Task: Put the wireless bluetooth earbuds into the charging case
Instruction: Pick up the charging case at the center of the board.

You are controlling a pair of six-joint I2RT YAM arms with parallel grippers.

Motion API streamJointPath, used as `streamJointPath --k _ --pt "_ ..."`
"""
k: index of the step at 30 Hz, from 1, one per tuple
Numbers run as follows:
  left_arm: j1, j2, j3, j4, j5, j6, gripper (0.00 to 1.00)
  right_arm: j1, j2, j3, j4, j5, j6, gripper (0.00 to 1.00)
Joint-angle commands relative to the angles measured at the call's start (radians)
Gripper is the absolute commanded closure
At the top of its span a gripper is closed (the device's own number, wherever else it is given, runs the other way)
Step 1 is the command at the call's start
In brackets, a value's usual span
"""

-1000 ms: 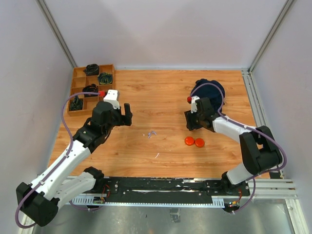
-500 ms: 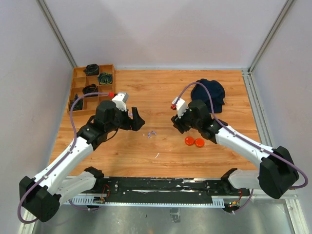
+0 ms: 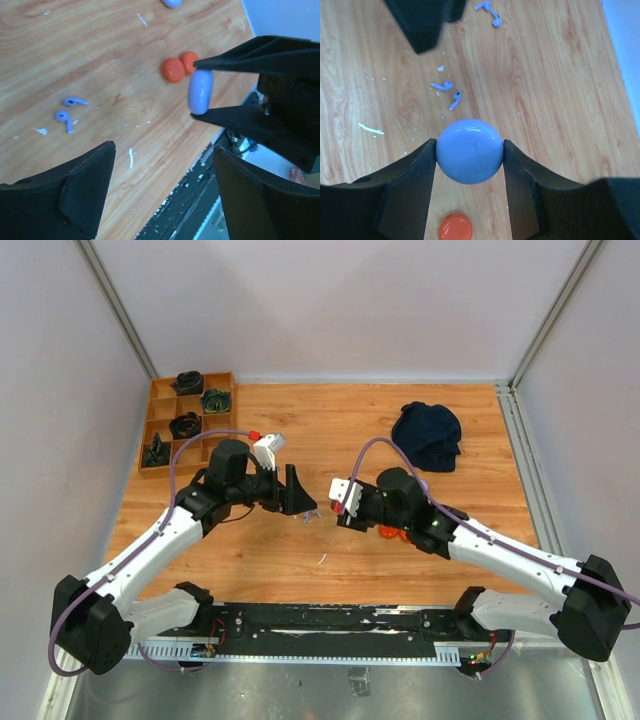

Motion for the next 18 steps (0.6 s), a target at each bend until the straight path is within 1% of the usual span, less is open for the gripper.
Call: streamJointPath --k 1,3,6,18 --pt "0.006 0.009 0.000 0.106 0.169 -0.060 0.18 0.071 -0.032 -0.021 0.061 0.007 -0.148 0.54" --pt "0.005 0.013 -0.013 0.150 0.202 -0.084 0.20 0.094 -0.035 -0.020 0.069 0.016 -0.185 0.54" --pt "0.003 0.022 -0.019 0.172 0.221 -0.098 0.23 0.125 -0.036 -0.020 0.080 0.026 -0.233 0.54" --pt "-0.068 0.080 -0.020 0.183 0.193 -0.072 0.35 0.167 -0.025 -0.001 0.091 0.014 -0.276 0.54"
